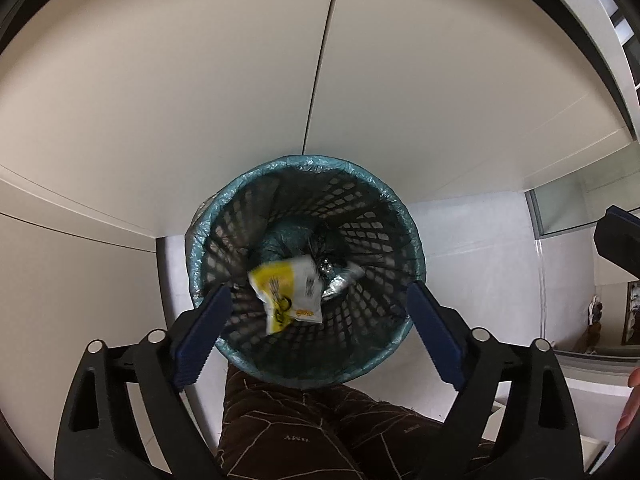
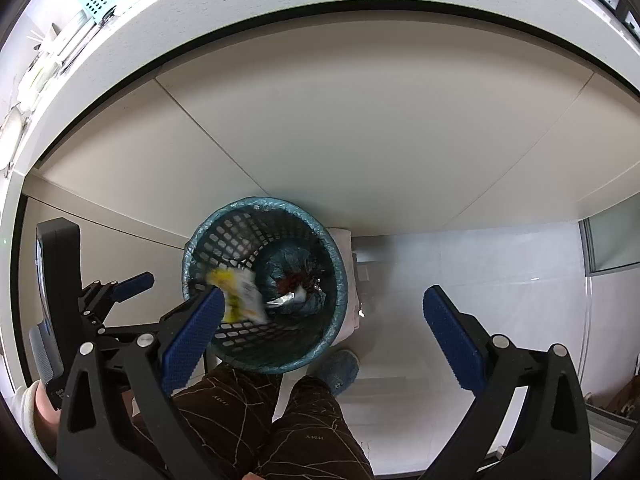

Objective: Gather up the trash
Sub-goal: 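Raise both tools back over the counter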

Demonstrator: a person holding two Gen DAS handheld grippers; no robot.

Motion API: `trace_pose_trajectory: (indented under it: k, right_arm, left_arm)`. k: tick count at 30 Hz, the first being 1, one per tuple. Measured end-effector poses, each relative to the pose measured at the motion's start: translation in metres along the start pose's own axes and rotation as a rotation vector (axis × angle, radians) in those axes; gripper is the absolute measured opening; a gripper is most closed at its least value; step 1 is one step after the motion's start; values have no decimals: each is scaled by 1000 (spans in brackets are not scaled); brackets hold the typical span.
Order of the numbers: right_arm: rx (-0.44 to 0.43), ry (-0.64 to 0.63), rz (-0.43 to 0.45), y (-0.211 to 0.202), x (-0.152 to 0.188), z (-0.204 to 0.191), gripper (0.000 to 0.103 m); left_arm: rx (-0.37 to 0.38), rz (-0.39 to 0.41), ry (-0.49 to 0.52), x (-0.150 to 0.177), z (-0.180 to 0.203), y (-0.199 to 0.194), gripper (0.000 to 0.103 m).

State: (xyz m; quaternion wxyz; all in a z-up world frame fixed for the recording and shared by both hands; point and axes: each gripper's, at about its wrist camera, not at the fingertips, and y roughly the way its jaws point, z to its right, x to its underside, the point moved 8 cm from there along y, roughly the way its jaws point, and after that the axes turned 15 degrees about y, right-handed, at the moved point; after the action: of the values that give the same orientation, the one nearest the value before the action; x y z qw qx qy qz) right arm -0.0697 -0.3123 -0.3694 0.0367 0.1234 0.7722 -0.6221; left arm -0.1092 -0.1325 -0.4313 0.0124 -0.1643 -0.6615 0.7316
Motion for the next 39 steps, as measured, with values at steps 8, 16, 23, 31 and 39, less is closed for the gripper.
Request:
trace_pose_trajectory:
  k: [8,16,23,31,39]
  right_arm:
    - [-2,7,5,-1,-1,0,95]
    - [-13,-18,33,-14,-11,-9,95]
    - [-43,-44,122,-53,-34,-23,95]
    - [-82,-49,226,-102,-77,-43,95]
    - [-102,-59,328,-149,-122,-65,95]
  left_arm:
    - [21,47,-18,-5,-5,-15,97]
    - [-2,141,-13,-15,-19,-68,97]
    - [-32,235,-46,-33,-42,-131,97]
    - [-66,337,-10,-72,-49,-195,97]
    - [-88,409,0,-117,-58,-236,97]
